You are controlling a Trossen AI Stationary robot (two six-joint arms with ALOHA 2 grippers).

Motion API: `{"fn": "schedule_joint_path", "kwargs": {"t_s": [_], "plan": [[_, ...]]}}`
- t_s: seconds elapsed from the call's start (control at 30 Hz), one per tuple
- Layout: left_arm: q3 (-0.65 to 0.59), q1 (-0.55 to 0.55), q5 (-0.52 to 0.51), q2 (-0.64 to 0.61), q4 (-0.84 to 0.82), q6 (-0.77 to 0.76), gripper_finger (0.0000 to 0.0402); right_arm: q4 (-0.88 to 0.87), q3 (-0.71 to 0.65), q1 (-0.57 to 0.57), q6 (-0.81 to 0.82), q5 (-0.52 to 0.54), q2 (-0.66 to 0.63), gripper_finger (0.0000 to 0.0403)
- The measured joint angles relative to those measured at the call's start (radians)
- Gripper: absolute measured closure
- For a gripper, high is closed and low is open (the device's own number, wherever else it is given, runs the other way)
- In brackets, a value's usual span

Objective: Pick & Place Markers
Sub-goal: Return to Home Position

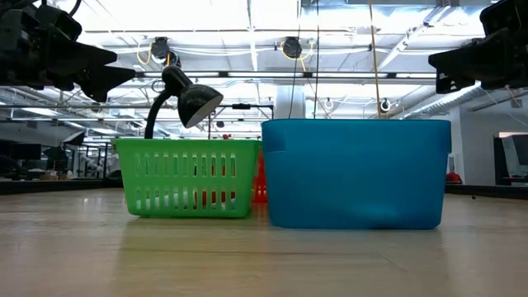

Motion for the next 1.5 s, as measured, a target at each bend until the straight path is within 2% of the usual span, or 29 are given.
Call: {"fn": "schedule_joint_path", "kwargs": {"t_s": [0.43, 0.83, 1.27, 1.5], "plan": [[0.000, 0.000, 0.000, 0.000, 0.000, 0.000, 0.0151, 0.000, 0.000, 0.000, 0.000, 0.001, 0.000, 0.0403], [0.000, 0.000, 0.000, 0.000, 0.000, 0.000, 0.0133, 0.000, 0.000, 0.000, 0.000, 0.001, 0.000, 0.0403], [0.000, 0.000, 0.000, 0.000, 0.000, 0.000, 0.0151, 0.000, 0.000, 0.000, 0.000, 0.001, 0.000, 0.0403], [0.000, 0.000, 0.000, 0.000, 0.000, 0.000, 0.0139, 0.000, 0.000, 0.000, 0.001, 0.001, 0.000, 0.0403]]}}
